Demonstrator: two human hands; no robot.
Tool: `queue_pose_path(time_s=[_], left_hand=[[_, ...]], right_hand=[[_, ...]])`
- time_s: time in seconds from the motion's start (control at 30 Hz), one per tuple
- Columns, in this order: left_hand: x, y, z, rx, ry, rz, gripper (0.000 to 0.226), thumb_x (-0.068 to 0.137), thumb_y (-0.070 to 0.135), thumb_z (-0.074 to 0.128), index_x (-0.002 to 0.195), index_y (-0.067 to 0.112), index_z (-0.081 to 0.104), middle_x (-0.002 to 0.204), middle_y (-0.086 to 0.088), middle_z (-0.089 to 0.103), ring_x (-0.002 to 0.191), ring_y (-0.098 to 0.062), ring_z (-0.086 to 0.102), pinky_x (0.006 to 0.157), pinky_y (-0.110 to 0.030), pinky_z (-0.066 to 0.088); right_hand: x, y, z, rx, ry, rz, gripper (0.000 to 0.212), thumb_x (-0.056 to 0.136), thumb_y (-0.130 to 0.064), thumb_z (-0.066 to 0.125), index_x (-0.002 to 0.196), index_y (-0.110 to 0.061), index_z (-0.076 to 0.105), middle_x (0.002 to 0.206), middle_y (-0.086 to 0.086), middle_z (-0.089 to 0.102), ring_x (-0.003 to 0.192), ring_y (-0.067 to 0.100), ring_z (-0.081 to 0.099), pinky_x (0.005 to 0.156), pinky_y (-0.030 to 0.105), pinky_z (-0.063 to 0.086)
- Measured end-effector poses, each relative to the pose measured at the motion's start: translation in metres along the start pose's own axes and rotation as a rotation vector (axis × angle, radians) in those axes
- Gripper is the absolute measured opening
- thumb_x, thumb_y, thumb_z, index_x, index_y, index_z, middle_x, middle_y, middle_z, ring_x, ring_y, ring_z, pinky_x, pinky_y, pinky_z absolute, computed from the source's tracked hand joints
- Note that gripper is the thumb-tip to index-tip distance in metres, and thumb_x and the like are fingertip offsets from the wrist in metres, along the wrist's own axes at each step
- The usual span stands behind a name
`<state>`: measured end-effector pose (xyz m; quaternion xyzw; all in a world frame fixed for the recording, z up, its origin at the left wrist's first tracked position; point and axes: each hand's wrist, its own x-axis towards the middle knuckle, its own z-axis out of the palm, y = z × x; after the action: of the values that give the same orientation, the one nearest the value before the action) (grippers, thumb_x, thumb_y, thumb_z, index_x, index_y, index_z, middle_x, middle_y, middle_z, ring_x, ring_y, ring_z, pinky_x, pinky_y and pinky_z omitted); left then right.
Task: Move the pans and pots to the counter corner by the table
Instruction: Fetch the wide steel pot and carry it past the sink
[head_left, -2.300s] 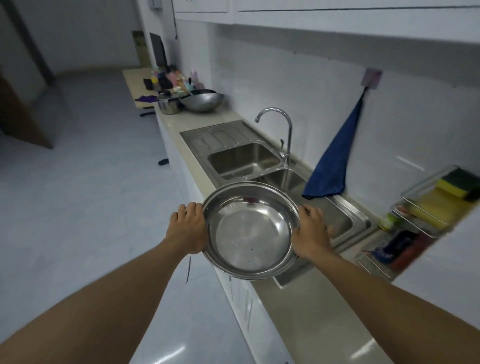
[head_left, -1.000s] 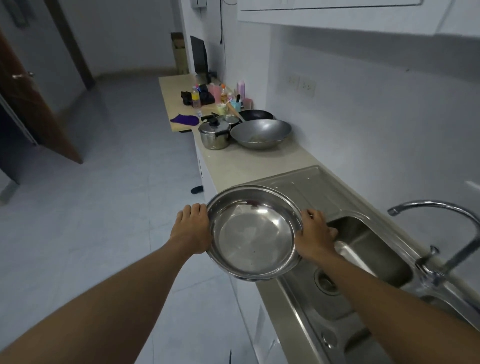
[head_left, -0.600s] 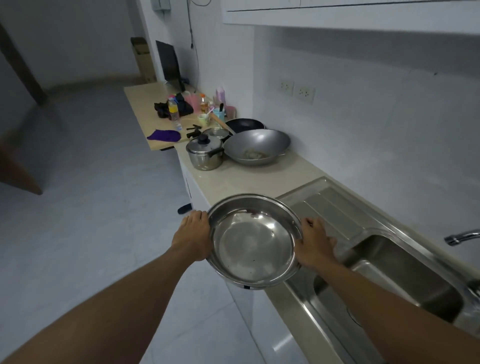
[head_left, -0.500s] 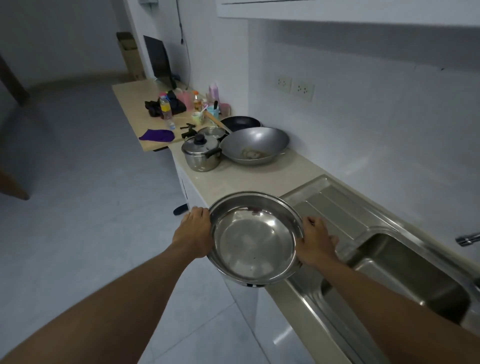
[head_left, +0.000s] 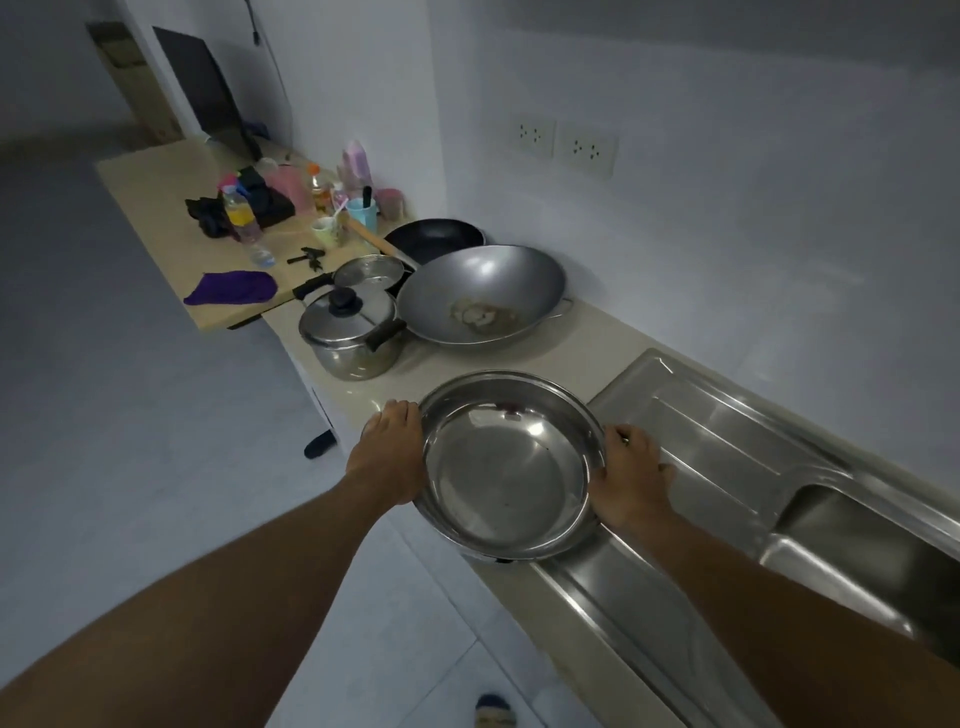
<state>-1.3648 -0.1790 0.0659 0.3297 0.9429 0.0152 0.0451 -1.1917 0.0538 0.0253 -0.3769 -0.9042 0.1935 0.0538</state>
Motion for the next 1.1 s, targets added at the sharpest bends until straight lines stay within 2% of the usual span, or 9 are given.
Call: queue_pose_path(time_s=[0.23, 0.43, 0.6, 0.77, 0.93, 1.03, 1.1], left_hand=[[0.075, -0.020, 0.017, 0.032, -0.054, 0.066, 0.083, 0.070, 0.021, 0.086, 0.136, 0.011, 0.037, 0.131, -0.007, 0.042, 0.123, -0.024, 0.041, 0.109, -0.036, 0.035], [0.117, -0.033, 0.033, 0.022, -0.102, 0.118, 0.083, 0.069, 0.018, 0.086, 0.136, 0.011, 0.037, 0.133, -0.007, 0.041, 0.126, -0.025, 0.041, 0.110, -0.036, 0.035], [0.146, -0.051, 0.045, 0.003, -0.102, 0.197, 0.074, 0.077, 0.014, 0.078, 0.137, 0.008, 0.035, 0.137, -0.009, 0.039, 0.127, -0.026, 0.039, 0.108, -0.035, 0.037], [0.175, -0.076, 0.055, 0.038, -0.147, 0.290, 0.096, 0.080, 0.016, 0.078, 0.150, 0.001, 0.014, 0.153, -0.014, 0.024, 0.143, -0.030, 0.026, 0.117, -0.037, 0.025], [0.193, -0.097, 0.064, 0.141, -0.189, 0.380, 0.105, 0.087, 0.022, 0.072, 0.153, -0.002, -0.006, 0.162, -0.020, 0.005, 0.151, -0.034, 0.004, 0.121, -0.040, 0.012], [0.201, -0.109, 0.067, 0.189, -0.190, 0.456, 0.108, 0.088, 0.022, 0.070, 0.153, -0.002, -0.013, 0.164, -0.019, -0.006, 0.152, -0.032, -0.003, 0.123, -0.040, 0.008], [0.207, -0.114, 0.067, 0.211, -0.163, 0.528, 0.108, 0.088, 0.017, 0.068, 0.152, -0.002, -0.017, 0.164, -0.018, -0.010, 0.152, -0.030, -0.004, 0.123, -0.039, 0.008]], right_hand=[[0.051, -0.015, 0.028, -0.008, -0.017, 0.066, 0.033, 0.093, -0.023, 0.057, 0.125, -0.018, 0.056, 0.137, 0.004, 0.043, 0.129, 0.026, 0.033, 0.098, 0.041, 0.032], [0.072, -0.029, 0.045, 0.021, -0.051, 0.151, 0.036, 0.092, -0.018, 0.054, 0.128, -0.022, 0.054, 0.141, 0.002, 0.039, 0.135, 0.024, 0.028, 0.104, 0.044, 0.030], [0.072, -0.048, 0.061, 0.030, -0.016, 0.241, 0.041, 0.091, -0.015, 0.056, 0.132, -0.020, 0.051, 0.144, 0.004, 0.038, 0.136, 0.026, 0.028, 0.104, 0.045, 0.030], [0.069, -0.073, 0.075, 0.008, 0.013, 0.316, 0.055, 0.086, -0.016, 0.061, 0.139, -0.019, 0.047, 0.146, 0.007, 0.036, 0.138, 0.029, 0.026, 0.105, 0.048, 0.029], [0.057, -0.103, 0.093, -0.030, 0.051, 0.425, 0.070, 0.080, -0.012, 0.065, 0.145, -0.020, 0.039, 0.149, 0.007, 0.032, 0.138, 0.029, 0.023, 0.103, 0.048, 0.029], [0.050, -0.118, 0.099, -0.057, 0.061, 0.448, 0.070, 0.082, -0.014, 0.064, 0.146, -0.022, 0.037, 0.149, 0.005, 0.033, 0.137, 0.028, 0.024, 0.102, 0.046, 0.029], [0.044, -0.127, 0.104, -0.087, 0.070, 0.451, 0.069, 0.087, -0.020, 0.061, 0.149, -0.020, 0.032, 0.152, 0.006, 0.032, 0.142, 0.028, 0.022, 0.107, 0.047, 0.027]])
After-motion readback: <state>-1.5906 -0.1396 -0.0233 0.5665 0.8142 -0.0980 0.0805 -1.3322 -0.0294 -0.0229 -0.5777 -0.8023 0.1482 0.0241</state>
